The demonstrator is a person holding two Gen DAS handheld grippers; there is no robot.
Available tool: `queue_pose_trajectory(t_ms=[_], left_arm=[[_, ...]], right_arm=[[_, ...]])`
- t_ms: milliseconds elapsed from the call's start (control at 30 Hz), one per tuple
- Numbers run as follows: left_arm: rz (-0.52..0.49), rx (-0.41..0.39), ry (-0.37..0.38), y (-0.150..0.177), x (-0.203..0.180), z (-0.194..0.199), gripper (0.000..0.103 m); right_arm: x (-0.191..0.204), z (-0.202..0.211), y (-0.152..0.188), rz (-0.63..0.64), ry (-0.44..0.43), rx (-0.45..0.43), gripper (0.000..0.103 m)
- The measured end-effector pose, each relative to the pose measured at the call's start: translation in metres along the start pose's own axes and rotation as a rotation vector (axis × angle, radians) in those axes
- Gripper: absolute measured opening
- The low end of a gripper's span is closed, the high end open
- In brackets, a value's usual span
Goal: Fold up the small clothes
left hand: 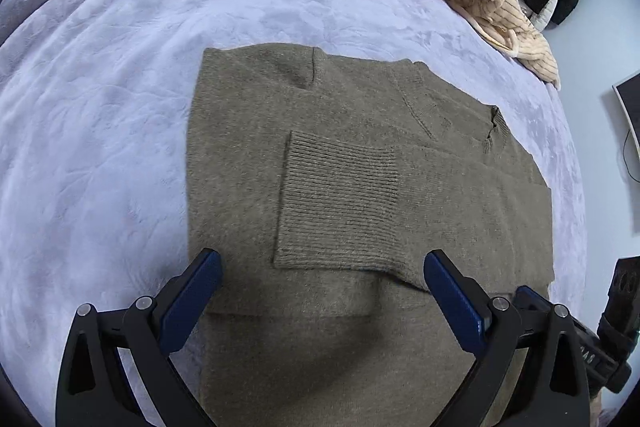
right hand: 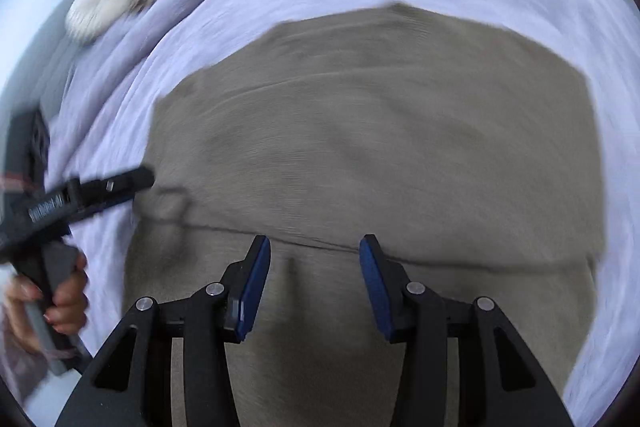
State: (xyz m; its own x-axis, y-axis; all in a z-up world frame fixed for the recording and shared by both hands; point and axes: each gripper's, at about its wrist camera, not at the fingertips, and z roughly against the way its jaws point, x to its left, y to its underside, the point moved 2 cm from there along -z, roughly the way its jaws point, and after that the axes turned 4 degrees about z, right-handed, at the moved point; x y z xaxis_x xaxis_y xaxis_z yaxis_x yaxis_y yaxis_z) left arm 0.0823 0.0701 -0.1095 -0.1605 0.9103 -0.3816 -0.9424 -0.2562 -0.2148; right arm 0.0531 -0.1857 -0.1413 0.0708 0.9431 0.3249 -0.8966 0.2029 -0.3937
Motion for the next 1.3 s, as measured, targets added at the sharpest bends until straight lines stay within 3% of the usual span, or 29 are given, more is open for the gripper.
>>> queue_pose_trajectory(t_ms=[133,167,200,267,300,333,367,433,467,567,700,900,1033,1200,1300], left_arm=[[0.003,0.002,-0.016,-0.008,-0.007,-0.009,0.101],[0.005,0.006,-0.014,-0.009,-0.008,-0.011,0.099],[0.005,0.009,-0.013,-0.01,-0.009,-0.013,0.091],[-0.004,0.026,-0.034,-0.013,-0.011,-0.019,0.089],[-0.007,0.024,-0.04,-0.013,-0.011,-0.02,0.08],[-0.012,0.022,-0.042,-0.014,-0.012,-0.021,0.071],[-0.024,0.031,-0.039,-0.015,-0.014,-0.022,0.06],[-0.037,0.033,-0.042,-0.015,-0.014,-0.023,0.049],[-0.044,0.038,-0.024,-0.015,-0.015,-0.023,0.03],[-0.018,0.044,0.043,-0.015,-0.014,-0.017,0.02],[-0.044,0.01,0.051,-0.007,-0.018,-0.004,0.02],[-0.052,0.046,0.021,0.006,-0.006,-0.014,0.02],[-0.097,-0.006,-0.119,0.005,0.004,0.001,0.02],[-0.057,0.001,-0.15,0.005,0.032,0.012,0.02],[-0.093,-0.012,-0.219,0.008,0.03,0.014,0.02]], right_arm=[[-0.082,0.029,0.008,-0.341,-0.021,-0.101,0.05],[-0.098,0.03,0.01,-0.418,-0.05,-0.111,0.05],[-0.113,0.028,0.012,-0.495,-0.083,-0.119,0.05],[-0.133,0.022,0.014,-0.616,-0.155,-0.141,0.05],[-0.141,0.018,0.016,-0.67,-0.193,-0.15,0.047],[-0.146,0.013,0.016,-0.707,-0.205,-0.149,0.025],[-0.15,0.01,0.016,-0.715,-0.184,-0.139,0.007],[-0.151,0.009,0.012,-0.689,-0.178,-0.139,0.006],[-0.148,0.01,0.01,-0.659,-0.169,-0.136,0.006],[-0.142,0.02,0.005,-0.551,-0.141,-0.136,0.006],[-0.143,0.03,0.001,-0.472,-0.133,-0.142,0.006],[-0.156,0.009,0.014,-0.44,-0.096,-0.1,0.005],[-0.156,0.01,0.013,-0.422,-0.095,-0.106,0.004],[-0.151,0.016,0.012,-0.425,-0.07,-0.092,0.007],[-0.145,0.021,0.015,-0.419,-0.043,-0.08,0.011]])
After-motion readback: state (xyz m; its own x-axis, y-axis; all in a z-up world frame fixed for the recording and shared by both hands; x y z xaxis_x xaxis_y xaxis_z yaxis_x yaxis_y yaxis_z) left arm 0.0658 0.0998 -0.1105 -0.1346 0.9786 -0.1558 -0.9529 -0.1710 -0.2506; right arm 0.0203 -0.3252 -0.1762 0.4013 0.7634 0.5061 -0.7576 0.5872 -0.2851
